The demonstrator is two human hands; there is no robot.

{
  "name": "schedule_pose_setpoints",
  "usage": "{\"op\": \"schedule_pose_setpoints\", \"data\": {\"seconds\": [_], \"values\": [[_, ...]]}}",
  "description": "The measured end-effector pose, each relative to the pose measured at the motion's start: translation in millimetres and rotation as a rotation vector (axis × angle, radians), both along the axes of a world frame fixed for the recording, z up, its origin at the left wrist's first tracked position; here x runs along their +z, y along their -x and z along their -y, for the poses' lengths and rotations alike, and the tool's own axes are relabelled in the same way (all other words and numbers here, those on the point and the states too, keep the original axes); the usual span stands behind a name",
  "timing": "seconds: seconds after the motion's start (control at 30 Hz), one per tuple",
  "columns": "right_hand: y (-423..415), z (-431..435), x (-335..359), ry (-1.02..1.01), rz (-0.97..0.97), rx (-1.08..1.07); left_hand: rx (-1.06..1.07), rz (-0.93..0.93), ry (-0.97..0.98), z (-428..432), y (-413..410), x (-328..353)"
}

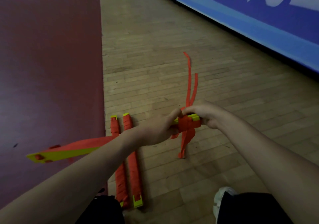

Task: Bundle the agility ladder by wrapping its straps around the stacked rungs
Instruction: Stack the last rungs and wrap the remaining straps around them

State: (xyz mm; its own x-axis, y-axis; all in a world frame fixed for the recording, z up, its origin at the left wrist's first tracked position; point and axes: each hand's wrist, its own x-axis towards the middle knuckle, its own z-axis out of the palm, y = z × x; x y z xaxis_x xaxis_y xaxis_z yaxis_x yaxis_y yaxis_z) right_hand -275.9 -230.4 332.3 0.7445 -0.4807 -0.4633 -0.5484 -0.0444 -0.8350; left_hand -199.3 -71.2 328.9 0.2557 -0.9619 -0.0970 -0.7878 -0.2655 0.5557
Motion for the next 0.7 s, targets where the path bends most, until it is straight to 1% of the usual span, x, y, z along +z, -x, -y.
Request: {"op": "schedule_pose_setpoints", "data": {"seconds": [0.07, 0.2, 0.27, 0.33, 0.37, 0.43, 0.5, 0.6, 0.7], "values": [[-0.3, -1.7, -4.7, -0.044, 0.001, -0.061, 0.022, -0.063, -0.002, 1.1, -0.4, 1.2], [-3.5, 2.5, -7.9, -0.219, 0.17, -0.262, 0.196, -0.344, 0.092, -1.9, -9.7, 12.2], [-1.1, 4.1, -8.0, -0.27, 0.215, -0.25, 0.295, -0.495, 0.155, -4.3, -16.9, 20.0], [1.8, 0.4, -8.9, -0.28, 0.219, -0.134, 0.388, -0.602, 0.217, -6.0, -23.3, 23.4], [2.0, -4.2, -8.9, -0.261, 0.224, -0.054, 0.421, -0.639, 0.245, -6.1, -25.7, 23.9], [-0.1, -13.2, -11.7, -0.131, 0.23, 0.099, 0.448, -0.668, 0.275, -5.1, -29.4, 23.1], [-3.7, -20.6, -12.9, -0.046, 0.277, 0.179, 0.444, -0.655, 0.277, -3.2, -30.3, 22.4], [-5.4, -26.4, -15.2, -0.001, 0.325, 0.17, 0.46, -0.662, 0.272, -3.6, -30.4, 23.4], [-1.7, -23.1, -13.4, 0.06, 0.362, 0.119, 0.472, -0.728, 0.259, -6.4, -31.9, 26.2]]}}
